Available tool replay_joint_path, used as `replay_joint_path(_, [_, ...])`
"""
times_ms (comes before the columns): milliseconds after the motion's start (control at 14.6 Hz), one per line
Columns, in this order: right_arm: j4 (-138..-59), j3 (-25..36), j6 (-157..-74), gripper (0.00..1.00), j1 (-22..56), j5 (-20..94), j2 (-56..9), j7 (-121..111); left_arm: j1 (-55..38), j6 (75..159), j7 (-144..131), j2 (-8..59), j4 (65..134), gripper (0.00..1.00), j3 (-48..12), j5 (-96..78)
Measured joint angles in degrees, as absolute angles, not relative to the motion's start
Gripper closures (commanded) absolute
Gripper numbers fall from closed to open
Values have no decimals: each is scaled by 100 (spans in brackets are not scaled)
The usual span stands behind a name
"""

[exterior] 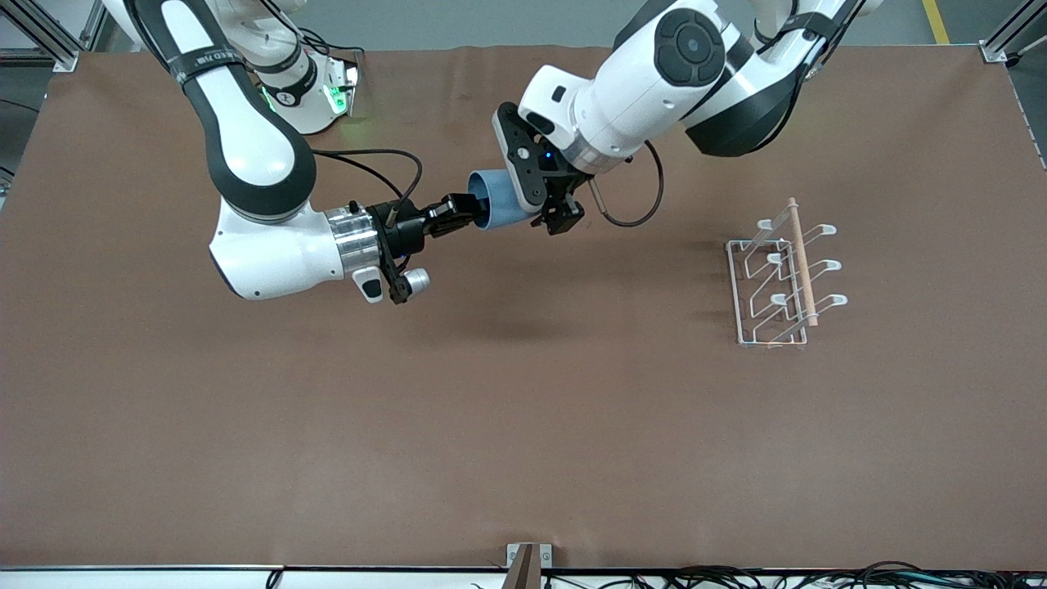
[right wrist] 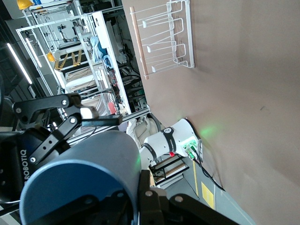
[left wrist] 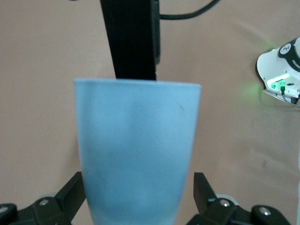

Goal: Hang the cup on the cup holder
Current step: 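Grasp the blue cup with the left gripper from the right gripper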

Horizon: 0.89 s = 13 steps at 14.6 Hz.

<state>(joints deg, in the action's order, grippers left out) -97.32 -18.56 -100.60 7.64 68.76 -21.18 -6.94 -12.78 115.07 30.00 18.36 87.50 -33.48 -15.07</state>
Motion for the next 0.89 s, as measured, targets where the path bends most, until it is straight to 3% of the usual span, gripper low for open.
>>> replay_joint_path(69, [-9732, -1858, -10082, 99, 773, 6892, -2118, -694, -1294, 11545, 3000, 1866, 8749, 27, -3348, -1507])
replay_joint_path(137, [-9732, -1860, -10096, 99, 780, 6902, -2118, -694, -1308, 11564, 3000, 1883, 8748, 36, -3349, -1507])
replay_joint_path(275, [-9732, -1861, -10096, 99, 788, 6910, -2117, -694, -1308, 11572, 3000, 1888, 8745, 45, -3341, -1504])
replay_joint_path(412, [-9731, -1861, -10114, 99, 791, 6931, -2118, -684, -1296, 11572, 3005, 1888, 8741, 61, -3340, -1504])
replay_joint_path(549, [-9731, -1861, -10123, 93, 792, 6937, -2119, -684, -1291, 11572, 3012, 1889, 8739, 65, -3341, -1504])
replay_joint_path(618, [-9731, -1861, -10131, 35, 794, 6941, -2119, -682, -1287, 11572, 3017, 1889, 8739, 68, -3341, -1505])
replay_joint_path(686, [-9731, -1861, -10136, 6, 795, 6943, -2119, -678, -1283, 11572, 3015, 1889, 8737, 69, -3341, -1510])
replay_joint_path(755, [-9731, -1861, -10139, 0, 795, 6943, -2119, -665, -1281, 11572, 3015, 1889, 8737, 69, -3341, -1513])
replay_joint_path(892, [-9731, -1857, -10136, 0, 795, 6942, -2118, -639, -1258, 11576, 3011, 1889, 8734, 70, -3337, -1513])
